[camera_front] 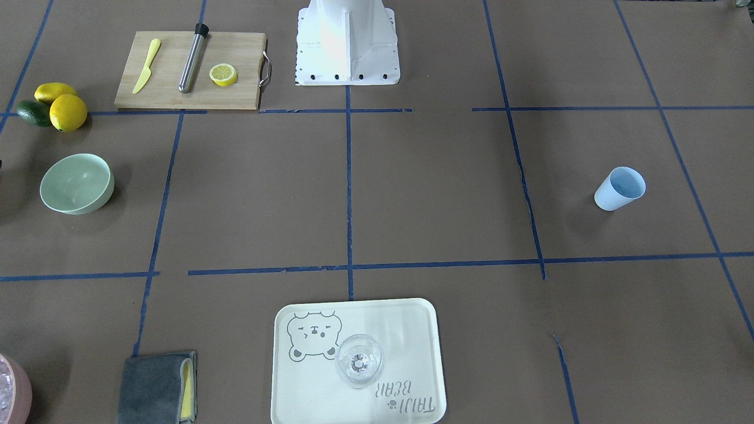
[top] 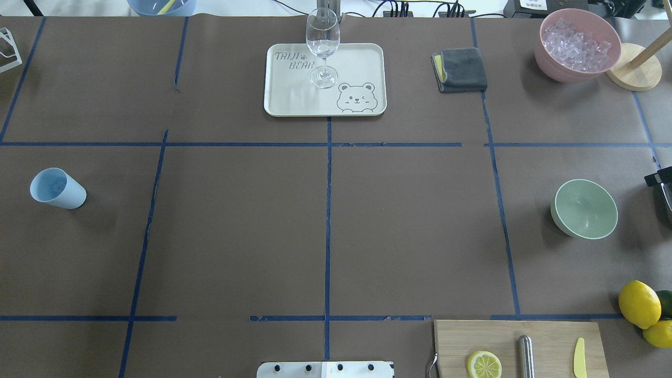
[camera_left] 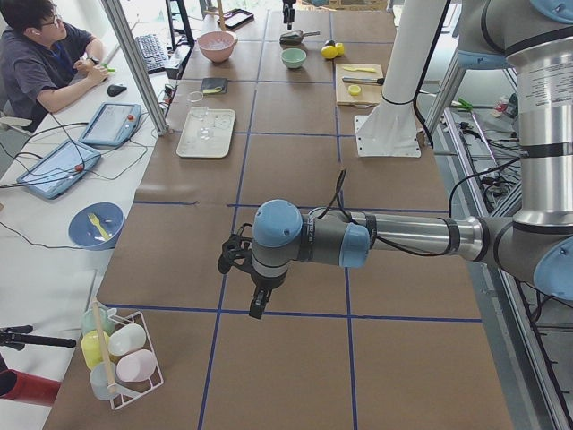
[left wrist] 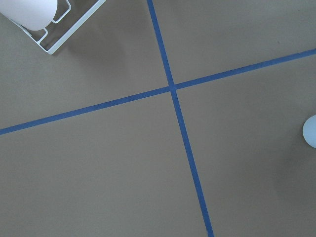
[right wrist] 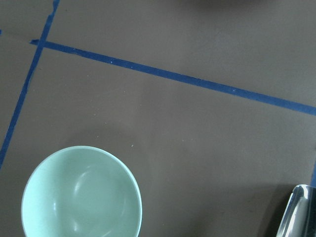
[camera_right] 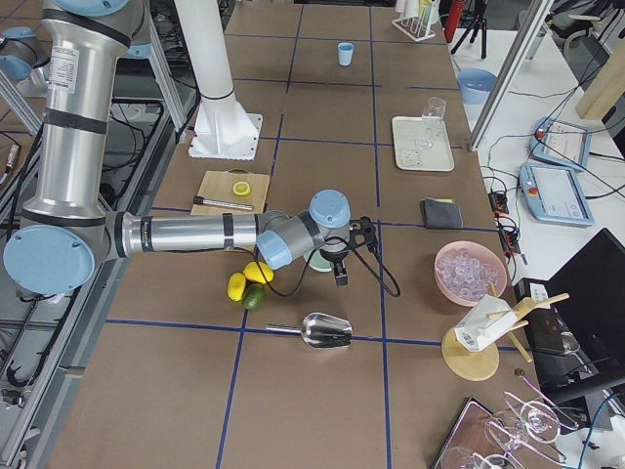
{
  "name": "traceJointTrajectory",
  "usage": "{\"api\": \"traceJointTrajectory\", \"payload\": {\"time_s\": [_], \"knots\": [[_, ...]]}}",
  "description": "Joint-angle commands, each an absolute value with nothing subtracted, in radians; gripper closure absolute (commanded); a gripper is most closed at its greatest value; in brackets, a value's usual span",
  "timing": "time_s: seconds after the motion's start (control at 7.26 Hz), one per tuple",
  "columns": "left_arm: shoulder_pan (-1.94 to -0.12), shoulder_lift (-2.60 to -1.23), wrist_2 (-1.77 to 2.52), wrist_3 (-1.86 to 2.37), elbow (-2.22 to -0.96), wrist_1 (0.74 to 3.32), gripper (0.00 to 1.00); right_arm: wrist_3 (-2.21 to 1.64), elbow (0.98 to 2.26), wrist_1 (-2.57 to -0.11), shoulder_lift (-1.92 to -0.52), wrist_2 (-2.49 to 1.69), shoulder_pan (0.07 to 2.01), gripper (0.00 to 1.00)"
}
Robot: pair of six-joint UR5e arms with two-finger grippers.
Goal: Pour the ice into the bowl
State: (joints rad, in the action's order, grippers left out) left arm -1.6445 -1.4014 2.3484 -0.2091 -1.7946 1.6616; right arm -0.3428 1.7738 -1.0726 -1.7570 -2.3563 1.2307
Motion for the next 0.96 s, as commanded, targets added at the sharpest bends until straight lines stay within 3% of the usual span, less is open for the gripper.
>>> {"api": "traceJointTrajectory", "payload": {"time_s": [0.0, 0.28, 0.55, 0.83], "knots": [[-1.644, -1.399, 2.349, -0.209, -1.790, 1.684, 0.00, -0.551, 1.772, -0.991, -1.769, -2.284, 1.100, 0.00], [-1.644, -1.399, 2.349, -0.209, -1.790, 1.684, 0.00, -0.673, 1.744, -0.885, -1.769, -2.209, 0.998, 0.01], [-1.644, -1.396, 2.349, -0.209, -1.790, 1.686, 0.00, -0.672, 1.714, -0.873, -1.764, -2.191, 0.979, 0.20], [-1.644, -1.393, 2.349, -0.210, -1.790, 1.684, 0.00, -0.672, 1.698, -0.873, -1.766, -2.181, 0.979, 0.27]]}}
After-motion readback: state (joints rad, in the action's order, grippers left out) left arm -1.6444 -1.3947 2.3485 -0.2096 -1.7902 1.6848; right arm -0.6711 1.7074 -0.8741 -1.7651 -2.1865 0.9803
